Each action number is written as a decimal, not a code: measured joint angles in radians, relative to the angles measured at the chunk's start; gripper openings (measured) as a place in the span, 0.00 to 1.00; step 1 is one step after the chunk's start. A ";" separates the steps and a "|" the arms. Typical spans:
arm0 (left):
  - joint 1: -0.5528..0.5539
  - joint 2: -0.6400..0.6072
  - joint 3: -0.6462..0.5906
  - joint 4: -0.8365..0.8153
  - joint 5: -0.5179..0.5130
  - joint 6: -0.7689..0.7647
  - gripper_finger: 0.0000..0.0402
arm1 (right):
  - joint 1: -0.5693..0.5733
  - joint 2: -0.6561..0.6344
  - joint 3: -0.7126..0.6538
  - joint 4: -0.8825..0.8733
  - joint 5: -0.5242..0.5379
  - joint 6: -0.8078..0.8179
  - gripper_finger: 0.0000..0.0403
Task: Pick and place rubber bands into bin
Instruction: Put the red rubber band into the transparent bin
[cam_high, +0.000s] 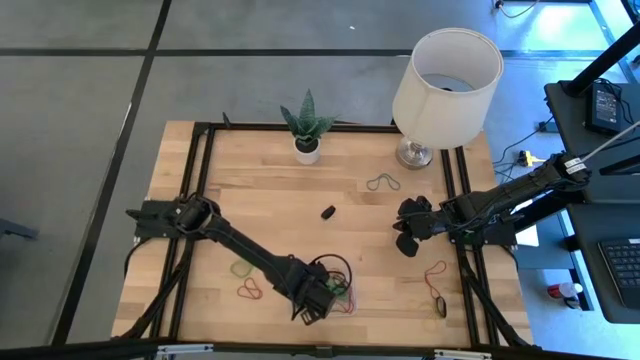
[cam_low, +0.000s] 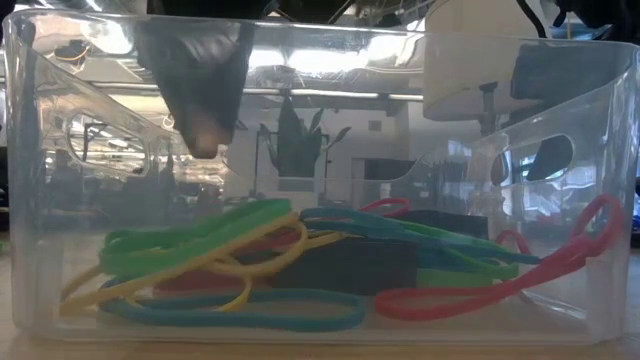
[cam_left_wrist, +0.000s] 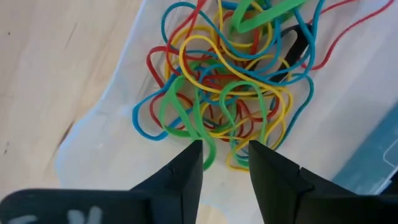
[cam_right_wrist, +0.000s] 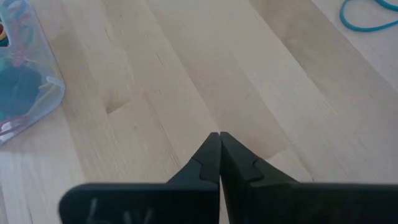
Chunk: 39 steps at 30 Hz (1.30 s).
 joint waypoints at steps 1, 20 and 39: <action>0.003 0.000 0.000 0.001 0.001 -0.002 0.30 | 0.000 0.000 0.000 0.000 0.000 0.000 0.01; 0.012 -0.021 -0.001 -0.016 0.014 0.184 0.00 | 0.000 0.000 0.000 0.002 0.000 0.030 0.01; 0.000 -0.515 -0.373 0.089 -0.137 0.450 0.00 | 0.023 0.003 0.000 0.183 0.002 0.100 0.00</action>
